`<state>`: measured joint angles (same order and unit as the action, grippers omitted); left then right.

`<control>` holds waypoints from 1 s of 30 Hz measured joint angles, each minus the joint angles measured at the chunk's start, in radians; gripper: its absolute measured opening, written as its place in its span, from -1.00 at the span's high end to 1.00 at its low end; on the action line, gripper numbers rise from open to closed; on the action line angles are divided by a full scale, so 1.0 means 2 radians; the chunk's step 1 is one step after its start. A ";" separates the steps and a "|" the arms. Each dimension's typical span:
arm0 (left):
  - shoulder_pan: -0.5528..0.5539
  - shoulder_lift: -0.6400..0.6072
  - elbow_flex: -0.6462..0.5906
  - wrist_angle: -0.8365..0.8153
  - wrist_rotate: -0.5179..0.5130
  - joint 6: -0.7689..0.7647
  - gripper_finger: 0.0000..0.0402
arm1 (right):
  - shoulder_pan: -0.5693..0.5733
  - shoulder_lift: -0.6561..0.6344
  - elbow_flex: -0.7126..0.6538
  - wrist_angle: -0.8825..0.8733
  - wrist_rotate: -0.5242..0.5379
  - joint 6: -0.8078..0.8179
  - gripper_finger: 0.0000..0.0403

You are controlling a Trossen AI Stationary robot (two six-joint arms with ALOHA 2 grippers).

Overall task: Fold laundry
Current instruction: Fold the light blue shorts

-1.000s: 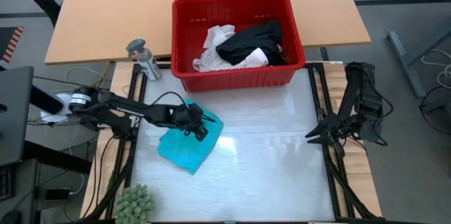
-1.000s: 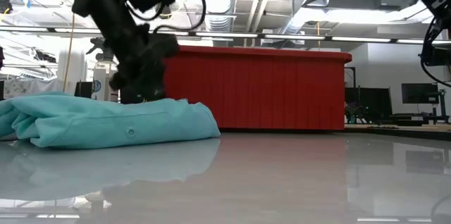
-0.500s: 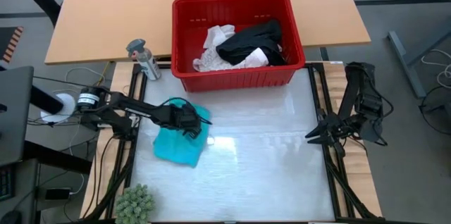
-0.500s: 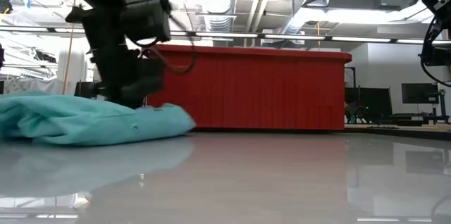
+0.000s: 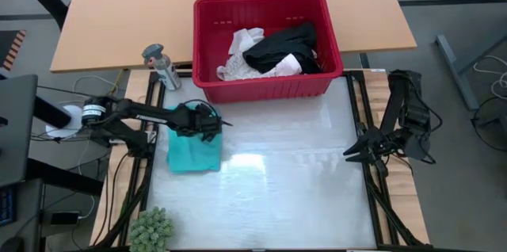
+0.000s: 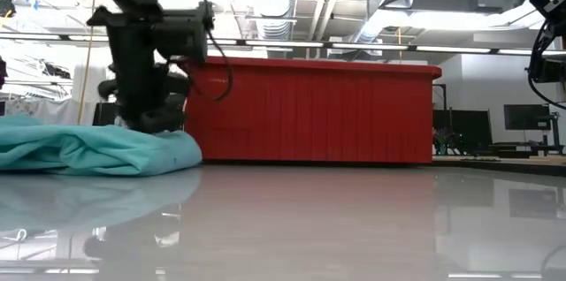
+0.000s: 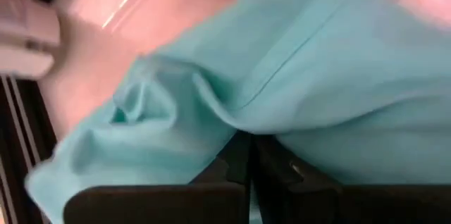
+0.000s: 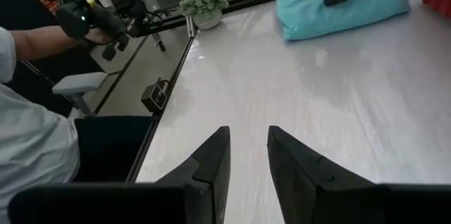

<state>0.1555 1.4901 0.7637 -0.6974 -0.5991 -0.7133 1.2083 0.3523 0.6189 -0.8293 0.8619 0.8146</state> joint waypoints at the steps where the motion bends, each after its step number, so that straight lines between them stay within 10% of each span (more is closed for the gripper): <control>1: 0.000 -0.008 0.006 -0.002 0.000 0.007 1.00 | 0.000 0.000 0.000 0.000 0.000 0.000 0.39; 7: -0.013 -0.075 0.028 -0.048 0.069 -0.028 1.00 | 0.000 0.000 0.000 0.000 -0.001 0.000 0.39; 15: -0.144 -0.141 0.025 0.123 0.086 -0.066 1.00 | 0.000 0.000 0.000 -0.009 -0.004 -0.001 0.39; 30: -0.204 0.049 0.024 0.122 0.071 -0.146 1.00 | 0.000 0.000 0.000 -0.016 0.000 -0.006 0.39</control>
<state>-0.2530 1.5872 0.8116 -0.4541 -0.4569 -1.0061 1.2083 0.3523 0.6189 -0.8608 0.8618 0.8019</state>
